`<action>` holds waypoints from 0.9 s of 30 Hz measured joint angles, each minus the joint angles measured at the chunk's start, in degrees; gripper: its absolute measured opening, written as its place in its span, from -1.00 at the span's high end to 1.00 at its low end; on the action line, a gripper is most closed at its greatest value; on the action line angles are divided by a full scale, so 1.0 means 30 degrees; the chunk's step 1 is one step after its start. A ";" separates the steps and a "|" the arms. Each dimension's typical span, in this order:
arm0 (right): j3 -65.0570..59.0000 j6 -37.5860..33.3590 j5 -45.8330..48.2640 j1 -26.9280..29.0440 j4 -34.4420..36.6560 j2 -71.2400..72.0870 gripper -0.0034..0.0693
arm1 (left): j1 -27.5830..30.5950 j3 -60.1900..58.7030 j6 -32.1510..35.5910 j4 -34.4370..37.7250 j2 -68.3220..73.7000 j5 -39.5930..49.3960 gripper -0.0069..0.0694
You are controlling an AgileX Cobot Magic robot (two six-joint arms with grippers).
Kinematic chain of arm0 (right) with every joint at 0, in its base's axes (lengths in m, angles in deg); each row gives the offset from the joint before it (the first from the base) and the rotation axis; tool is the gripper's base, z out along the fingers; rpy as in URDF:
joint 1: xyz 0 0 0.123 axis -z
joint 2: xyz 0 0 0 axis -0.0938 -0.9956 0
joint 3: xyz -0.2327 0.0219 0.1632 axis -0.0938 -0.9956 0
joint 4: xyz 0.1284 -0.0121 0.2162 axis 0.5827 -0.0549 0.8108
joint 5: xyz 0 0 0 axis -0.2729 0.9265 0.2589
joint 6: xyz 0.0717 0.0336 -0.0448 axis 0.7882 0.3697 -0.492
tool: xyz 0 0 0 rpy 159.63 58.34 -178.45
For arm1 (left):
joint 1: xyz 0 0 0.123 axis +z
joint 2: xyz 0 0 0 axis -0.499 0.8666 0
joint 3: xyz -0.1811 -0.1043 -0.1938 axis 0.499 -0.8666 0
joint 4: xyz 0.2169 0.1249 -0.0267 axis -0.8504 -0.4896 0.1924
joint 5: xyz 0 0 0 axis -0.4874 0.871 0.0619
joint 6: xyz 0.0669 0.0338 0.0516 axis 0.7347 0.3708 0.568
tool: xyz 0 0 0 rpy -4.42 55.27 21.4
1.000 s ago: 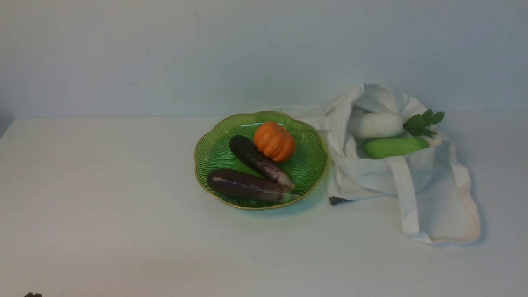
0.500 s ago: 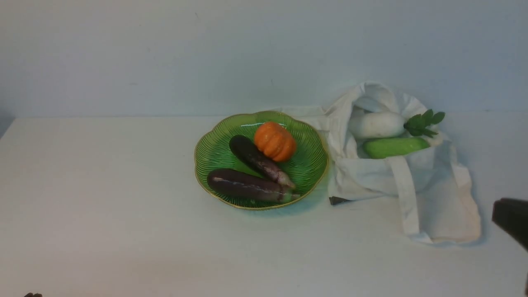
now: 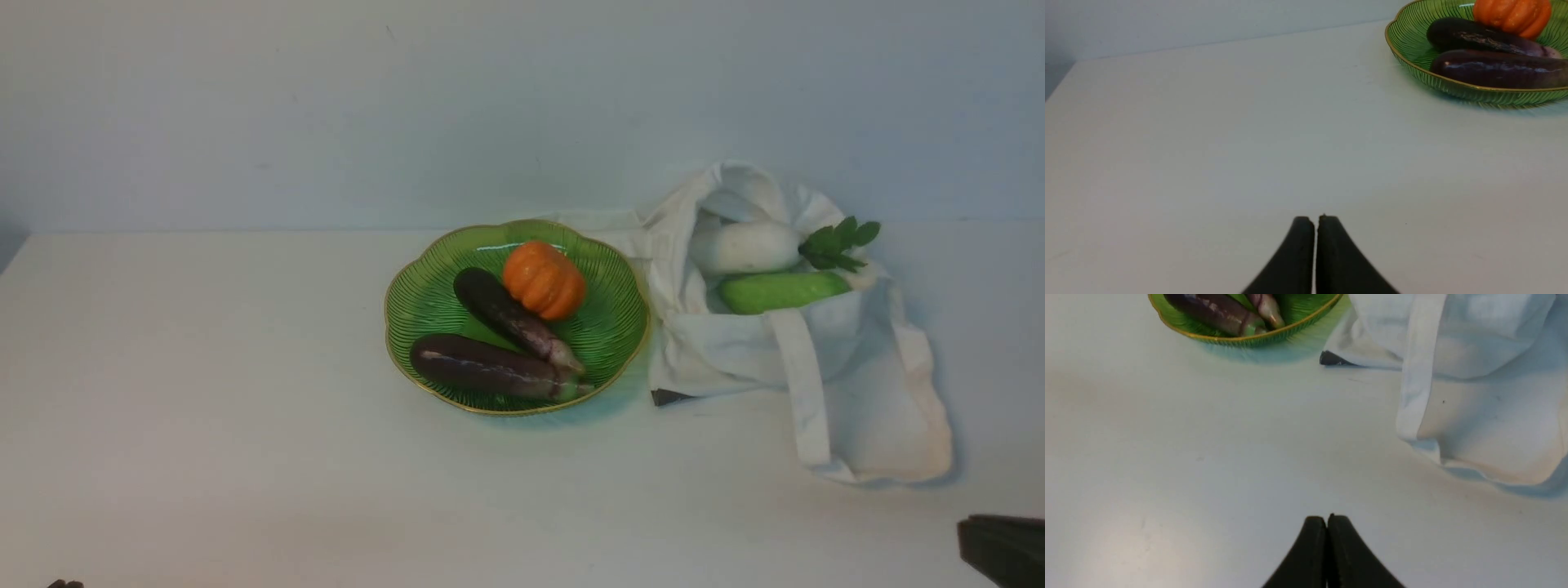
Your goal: Take vegetables from cloth bag on white table place on plate.
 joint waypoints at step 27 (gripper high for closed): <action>-0.8801 0.0208 -0.8064 0.5029 -0.1372 1.0788 0.95 | 0.0000 0.0000 0.0000 0.0000 0.0000 0.0000 0.83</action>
